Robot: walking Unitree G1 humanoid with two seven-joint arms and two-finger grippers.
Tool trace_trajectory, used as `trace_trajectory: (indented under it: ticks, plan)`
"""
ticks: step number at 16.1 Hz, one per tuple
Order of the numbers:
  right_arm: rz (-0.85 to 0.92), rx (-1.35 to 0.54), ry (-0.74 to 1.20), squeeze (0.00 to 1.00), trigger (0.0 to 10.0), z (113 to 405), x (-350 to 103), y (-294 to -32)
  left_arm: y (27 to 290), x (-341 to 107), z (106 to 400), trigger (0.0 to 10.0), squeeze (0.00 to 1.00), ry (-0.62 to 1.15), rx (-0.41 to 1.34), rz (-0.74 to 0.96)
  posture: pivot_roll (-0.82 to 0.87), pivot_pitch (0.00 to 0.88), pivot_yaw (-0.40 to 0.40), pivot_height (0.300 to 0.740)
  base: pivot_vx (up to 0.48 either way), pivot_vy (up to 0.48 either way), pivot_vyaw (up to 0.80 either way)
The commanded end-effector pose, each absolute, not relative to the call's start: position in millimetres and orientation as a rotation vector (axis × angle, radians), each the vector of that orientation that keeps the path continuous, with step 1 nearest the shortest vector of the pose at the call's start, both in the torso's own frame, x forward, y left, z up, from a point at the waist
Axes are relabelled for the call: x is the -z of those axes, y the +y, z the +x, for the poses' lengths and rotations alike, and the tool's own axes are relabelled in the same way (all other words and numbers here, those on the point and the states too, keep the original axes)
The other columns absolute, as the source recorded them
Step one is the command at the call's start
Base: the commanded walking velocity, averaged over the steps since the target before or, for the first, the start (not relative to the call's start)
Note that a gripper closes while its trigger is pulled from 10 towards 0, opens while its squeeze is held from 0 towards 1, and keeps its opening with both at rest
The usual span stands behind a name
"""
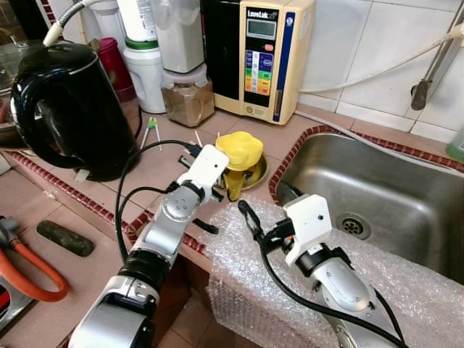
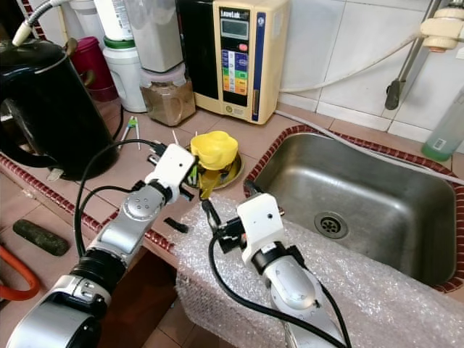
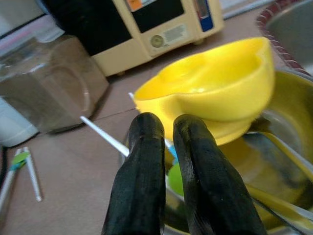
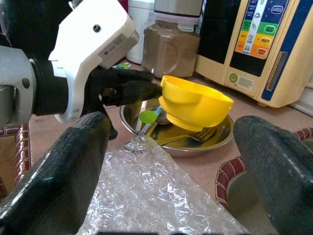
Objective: Kitchen organization
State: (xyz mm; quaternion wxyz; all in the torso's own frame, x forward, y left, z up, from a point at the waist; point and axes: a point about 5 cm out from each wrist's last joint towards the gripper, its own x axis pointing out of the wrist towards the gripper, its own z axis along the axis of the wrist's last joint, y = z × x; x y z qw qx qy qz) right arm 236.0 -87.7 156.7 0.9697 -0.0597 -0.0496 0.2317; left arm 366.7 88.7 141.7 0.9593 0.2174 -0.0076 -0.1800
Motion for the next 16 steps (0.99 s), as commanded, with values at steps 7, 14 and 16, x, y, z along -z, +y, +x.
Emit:
trace_trajectory:
  ticks: [7, 14, 16]
  plan:
    - [-0.114, -0.468, -0.106, 0.00, 10.0, 233, -157, -86, 107, -130, 373, 10.0, 1.00, 0.013, 0.191, 0.437, -0.04, 0.000, 0.038, 0.740, 0.000, 0.000, 0.00]
    - [-0.104, -0.467, -0.088, 0.00, 10.0, 223, -156, -84, 110, -132, 384, 10.0, 1.00, 0.045, 0.042, 0.312, -0.07, 0.000, 0.035, 0.740, 0.000, 0.000, 0.00]
    - [-0.100, -0.463, -0.069, 0.00, 10.0, 216, -154, -84, 106, -139, 388, 10.0, 1.00, 0.038, 0.028, 0.279, -0.10, 0.000, 0.035, 0.740, 0.000, 0.000, 0.00]
